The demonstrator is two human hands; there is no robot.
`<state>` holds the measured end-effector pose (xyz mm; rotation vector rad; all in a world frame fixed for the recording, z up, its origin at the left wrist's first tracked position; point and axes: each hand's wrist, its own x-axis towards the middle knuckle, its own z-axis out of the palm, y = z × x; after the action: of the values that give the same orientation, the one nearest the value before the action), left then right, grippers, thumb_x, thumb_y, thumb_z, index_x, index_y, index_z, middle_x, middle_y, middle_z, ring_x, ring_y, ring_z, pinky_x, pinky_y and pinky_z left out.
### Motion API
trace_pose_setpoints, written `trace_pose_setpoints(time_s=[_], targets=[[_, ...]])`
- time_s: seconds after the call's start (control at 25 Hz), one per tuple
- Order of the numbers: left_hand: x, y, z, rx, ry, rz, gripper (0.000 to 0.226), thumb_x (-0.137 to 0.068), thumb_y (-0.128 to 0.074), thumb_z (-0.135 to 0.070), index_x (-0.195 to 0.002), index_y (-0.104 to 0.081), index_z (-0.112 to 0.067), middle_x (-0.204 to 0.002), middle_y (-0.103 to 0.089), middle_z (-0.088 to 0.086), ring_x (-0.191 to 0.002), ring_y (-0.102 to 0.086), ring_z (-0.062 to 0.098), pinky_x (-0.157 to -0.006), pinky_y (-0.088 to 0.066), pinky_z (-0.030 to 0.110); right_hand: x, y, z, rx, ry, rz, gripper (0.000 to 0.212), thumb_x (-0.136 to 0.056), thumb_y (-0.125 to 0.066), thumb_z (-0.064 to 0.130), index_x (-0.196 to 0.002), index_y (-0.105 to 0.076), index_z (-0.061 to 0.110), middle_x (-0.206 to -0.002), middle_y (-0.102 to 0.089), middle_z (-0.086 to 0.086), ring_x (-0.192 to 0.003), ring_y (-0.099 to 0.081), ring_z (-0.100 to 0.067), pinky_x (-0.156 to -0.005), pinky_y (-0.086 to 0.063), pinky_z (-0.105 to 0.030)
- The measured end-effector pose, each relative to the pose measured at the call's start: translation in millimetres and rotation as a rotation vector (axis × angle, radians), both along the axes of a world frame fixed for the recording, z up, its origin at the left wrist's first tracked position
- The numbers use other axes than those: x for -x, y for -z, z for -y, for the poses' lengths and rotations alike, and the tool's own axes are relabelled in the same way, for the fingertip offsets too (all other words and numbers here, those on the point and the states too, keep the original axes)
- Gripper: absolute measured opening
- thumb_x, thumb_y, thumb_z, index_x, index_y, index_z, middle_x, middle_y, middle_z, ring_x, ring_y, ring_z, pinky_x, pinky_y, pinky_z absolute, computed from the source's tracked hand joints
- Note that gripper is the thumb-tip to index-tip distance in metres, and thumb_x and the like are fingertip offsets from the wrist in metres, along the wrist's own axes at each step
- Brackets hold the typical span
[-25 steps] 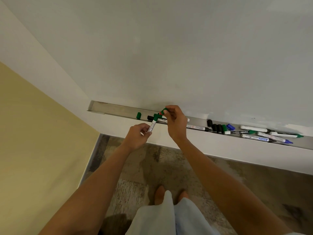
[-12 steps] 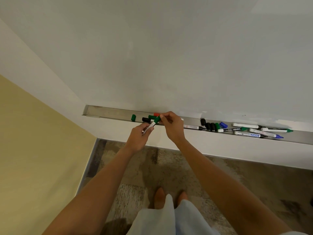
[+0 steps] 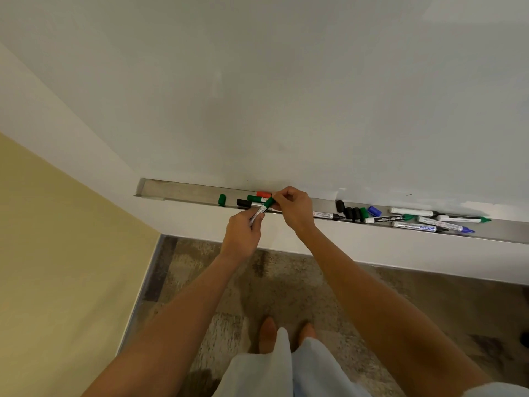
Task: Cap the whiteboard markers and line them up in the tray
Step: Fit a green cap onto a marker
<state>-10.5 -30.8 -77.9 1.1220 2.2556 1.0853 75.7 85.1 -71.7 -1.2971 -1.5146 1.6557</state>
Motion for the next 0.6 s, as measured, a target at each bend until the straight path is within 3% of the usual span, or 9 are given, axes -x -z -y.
trace_pose_setpoints(time_s=[0.12,0.24,0.4,0.6], targets=[[-7,0,-1,0.019,-0.020,0.004,0.026,-0.098,-0.053,-0.024,-0.112,-0.068,-0.010,-0.075,-0.064,-0.003,-0.057,-0.054,0.011,-0.052,-0.044,0.024,-1,-2,-1,0.017,-0.001,0.047,0.009,-0.091,-0.064,0.010,-0.083,-0.066,0.007,-0.088,-0.071,-0.010,-0.082,-0.071,-0.021,-0.067,-0.057,-0.016],[-11,-3,-5,0.006,-0.031,-0.009,0.022,-0.098,-0.052,-0.023,-0.105,-0.069,-0.010,-0.068,-0.060,-0.005,-0.051,-0.049,0.007,-0.046,-0.035,0.012,3,-6,-7,-0.005,0.000,0.099,0.009,-0.089,-0.065,0.010,-0.081,-0.068,0.008,-0.083,-0.070,-0.008,-0.081,-0.071,-0.023,-0.069,-0.058,-0.022],[-12,-4,-9,-0.020,-0.139,0.038,0.024,-0.098,-0.054,-0.025,-0.099,-0.069,-0.007,-0.065,-0.058,-0.004,-0.052,-0.048,0.008,-0.046,-0.035,0.012,16,-11,-11,-0.072,-0.070,0.169,0.008,-0.088,-0.066,0.013,-0.086,-0.071,0.008,-0.085,-0.072,-0.006,-0.081,-0.070,-0.021,-0.075,-0.058,-0.031],[10,-3,2,-0.078,-0.289,0.112,0.024,-0.099,-0.053,-0.025,-0.091,-0.066,-0.007,-0.061,-0.053,-0.009,-0.053,-0.047,0.006,-0.048,-0.036,0.007,43,-9,-4,0.060,-0.147,0.047,0.017,-0.096,-0.053,0.007,-0.099,-0.068,-0.001,-0.096,-0.072,-0.021,-0.084,-0.071,-0.027,-0.080,-0.059,-0.035]])
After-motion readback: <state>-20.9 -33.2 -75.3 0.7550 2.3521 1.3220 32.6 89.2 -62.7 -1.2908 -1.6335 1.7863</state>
